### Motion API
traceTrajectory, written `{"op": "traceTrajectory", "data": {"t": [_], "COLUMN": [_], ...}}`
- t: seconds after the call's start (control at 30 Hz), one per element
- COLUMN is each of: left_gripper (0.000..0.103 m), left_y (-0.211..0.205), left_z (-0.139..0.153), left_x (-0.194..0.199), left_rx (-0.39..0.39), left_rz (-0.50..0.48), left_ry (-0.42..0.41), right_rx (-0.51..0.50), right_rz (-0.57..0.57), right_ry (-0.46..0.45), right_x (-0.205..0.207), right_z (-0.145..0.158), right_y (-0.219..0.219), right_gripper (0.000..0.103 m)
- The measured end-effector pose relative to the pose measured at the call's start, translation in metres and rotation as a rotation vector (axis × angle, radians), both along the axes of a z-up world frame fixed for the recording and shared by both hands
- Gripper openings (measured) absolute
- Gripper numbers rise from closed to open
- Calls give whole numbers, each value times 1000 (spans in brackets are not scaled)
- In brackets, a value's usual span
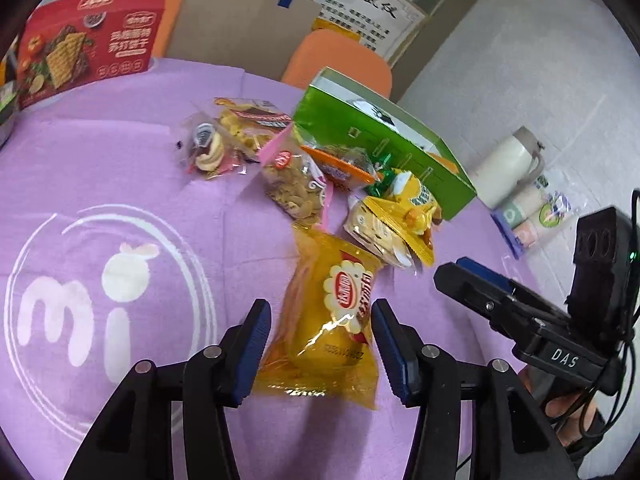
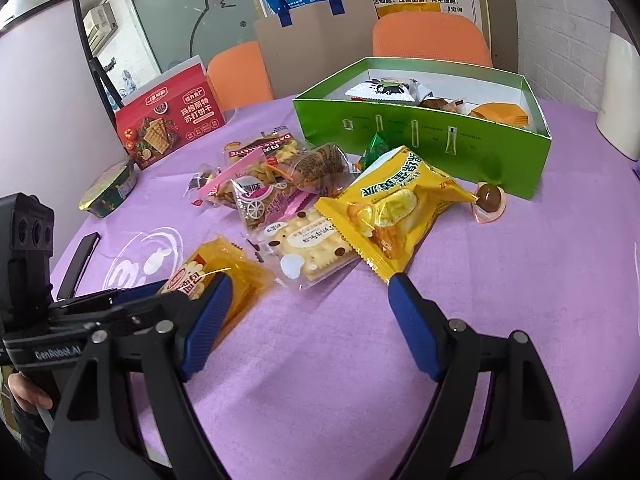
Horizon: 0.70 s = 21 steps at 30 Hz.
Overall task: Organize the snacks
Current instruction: 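Grasp the yellow bread bag with the left tool, then close the right tool on the same yellow bread bag beside the left tool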
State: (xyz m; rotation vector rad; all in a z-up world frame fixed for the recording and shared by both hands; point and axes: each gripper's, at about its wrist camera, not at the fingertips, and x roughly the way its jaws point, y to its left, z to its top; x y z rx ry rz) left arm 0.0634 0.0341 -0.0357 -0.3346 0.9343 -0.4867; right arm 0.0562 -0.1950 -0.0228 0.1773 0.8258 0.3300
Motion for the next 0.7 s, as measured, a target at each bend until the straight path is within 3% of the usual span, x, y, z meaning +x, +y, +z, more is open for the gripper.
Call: {"op": "traceTrajectory", "data": {"t": [0.13,0.3,0.4,0.5,0.7], "left_gripper": [54,54,56,69,71], "left_y": [24,14,0,-11,-13], "left_z": [7,4,5,4,-6], "left_x": [-7,-17,-21,-22,-21], "left_rx": [-45,25,51,92,124], "left_rz": [48,-28,-67,-76,-81], "left_ry": [-10,-23,-38,-61,-63], "right_rx": [33,134,131,129,105], "right_rz": [29,80,94,125,148], "right_ry": [11,48,68,108,185], "right_x": [0,6,14,22,32], "right_z": [-2,0,2,-2,-23], "right_y": [5,17,31,48,71], "right_gripper": [76,75,75,75,75]}}
